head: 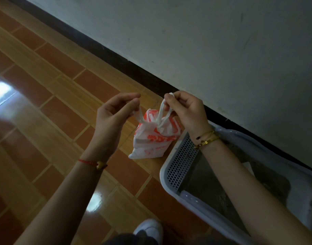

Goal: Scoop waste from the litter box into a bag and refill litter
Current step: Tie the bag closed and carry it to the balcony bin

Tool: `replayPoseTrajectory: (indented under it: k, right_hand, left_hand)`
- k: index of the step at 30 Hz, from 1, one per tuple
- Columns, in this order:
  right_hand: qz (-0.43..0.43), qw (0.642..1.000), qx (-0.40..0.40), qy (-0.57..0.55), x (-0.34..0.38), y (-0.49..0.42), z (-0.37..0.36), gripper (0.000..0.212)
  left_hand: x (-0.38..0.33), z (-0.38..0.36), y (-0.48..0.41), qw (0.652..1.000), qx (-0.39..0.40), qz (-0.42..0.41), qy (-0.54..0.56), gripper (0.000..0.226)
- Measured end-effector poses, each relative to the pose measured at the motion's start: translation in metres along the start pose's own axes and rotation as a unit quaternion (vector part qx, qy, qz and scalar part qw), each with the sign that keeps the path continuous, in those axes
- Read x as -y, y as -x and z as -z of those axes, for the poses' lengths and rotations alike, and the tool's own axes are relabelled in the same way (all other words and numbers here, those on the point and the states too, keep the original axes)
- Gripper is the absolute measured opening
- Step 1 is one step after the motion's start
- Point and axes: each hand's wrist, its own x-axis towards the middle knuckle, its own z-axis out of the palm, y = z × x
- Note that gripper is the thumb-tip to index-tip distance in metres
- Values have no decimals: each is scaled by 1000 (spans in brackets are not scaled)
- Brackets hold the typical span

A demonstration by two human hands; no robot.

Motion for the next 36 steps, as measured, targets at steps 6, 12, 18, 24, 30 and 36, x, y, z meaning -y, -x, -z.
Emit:
replayPoseTrajectory:
  k: [6,12,18,24,30,36]
  right_hand:
    - [-35,998,24,38,63,7,-7,13]
    - [-61,996,23,55,181,16,-8,16]
    - [-48,994,37,89,335,32,-6,18]
    - [-20,991,50,119,487,66,-2,13]
    - [23,983,90,161,599,107,-6,17]
    - [57,968,159,186,676,132,-7,7]
  left_hand:
    - [-62,1,17,999,-17,41,-8,14]
    - [-180,-9,42,998,-39,54,-15,16]
    - [-332,-20,71,997,-55,45,-10,19]
    - [-476,-35,107,995,-83,39,-42,24]
    - [-583,-44,145,992,-108,40,-51,24]
    - [-649,-46,174,985,-134,18,-105,22]
